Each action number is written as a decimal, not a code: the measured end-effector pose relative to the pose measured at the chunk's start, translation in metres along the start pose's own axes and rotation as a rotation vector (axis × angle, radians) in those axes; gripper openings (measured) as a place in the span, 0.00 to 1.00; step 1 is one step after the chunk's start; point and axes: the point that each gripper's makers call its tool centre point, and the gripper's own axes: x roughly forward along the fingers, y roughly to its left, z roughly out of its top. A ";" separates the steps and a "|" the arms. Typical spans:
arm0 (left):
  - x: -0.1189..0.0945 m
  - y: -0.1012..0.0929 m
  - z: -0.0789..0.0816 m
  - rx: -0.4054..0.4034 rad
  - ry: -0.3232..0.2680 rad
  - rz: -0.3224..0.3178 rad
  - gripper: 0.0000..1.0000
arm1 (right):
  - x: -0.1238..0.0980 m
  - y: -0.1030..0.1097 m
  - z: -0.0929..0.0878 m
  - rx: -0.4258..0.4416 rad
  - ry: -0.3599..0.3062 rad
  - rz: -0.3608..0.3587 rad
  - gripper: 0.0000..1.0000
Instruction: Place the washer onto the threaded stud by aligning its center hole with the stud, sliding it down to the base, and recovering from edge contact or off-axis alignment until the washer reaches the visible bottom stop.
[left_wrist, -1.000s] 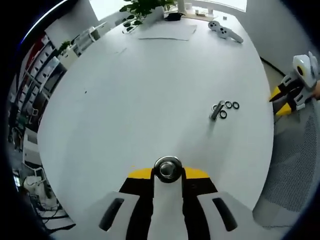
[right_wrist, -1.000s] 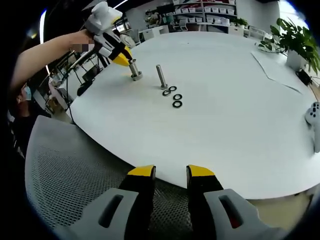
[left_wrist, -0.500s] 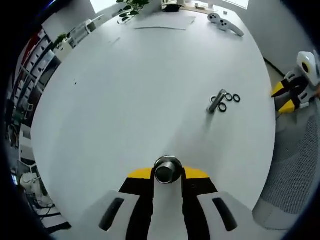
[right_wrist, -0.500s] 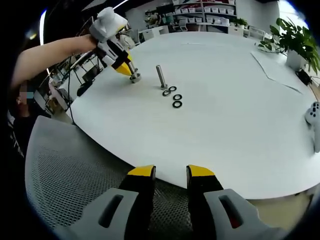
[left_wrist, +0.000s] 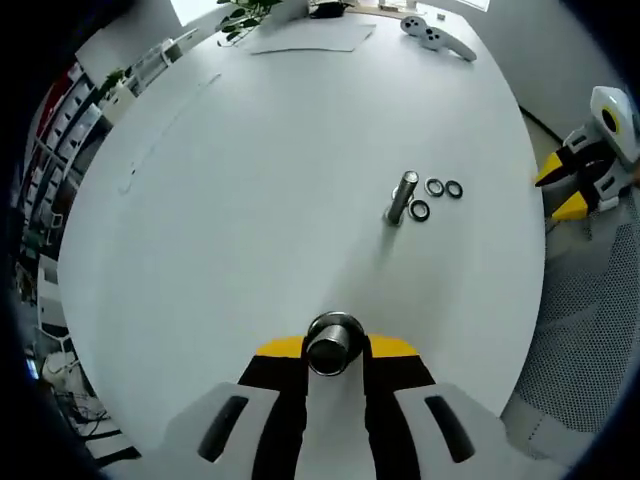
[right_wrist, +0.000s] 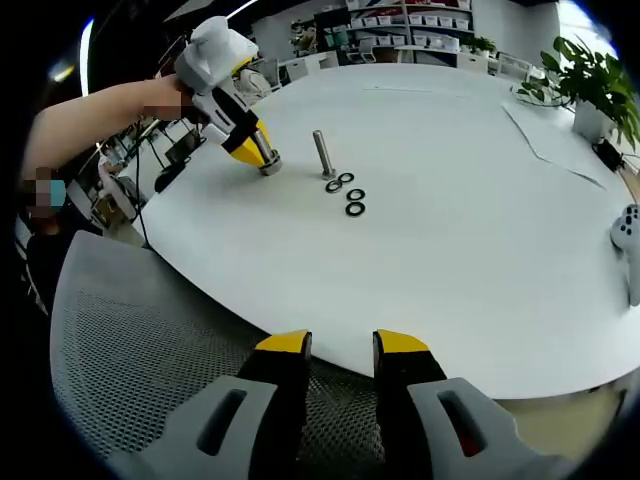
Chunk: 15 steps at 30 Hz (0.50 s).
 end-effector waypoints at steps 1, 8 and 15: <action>-0.001 -0.004 0.002 -0.005 -0.010 -0.009 0.18 | 0.000 0.000 0.000 -0.001 0.000 0.001 0.27; 0.005 -0.024 0.003 -0.002 -0.013 -0.036 0.18 | 0.000 0.000 0.000 -0.003 0.001 0.002 0.27; 0.004 -0.046 0.008 0.013 -0.020 -0.061 0.18 | 0.000 0.001 0.000 -0.004 0.001 0.005 0.27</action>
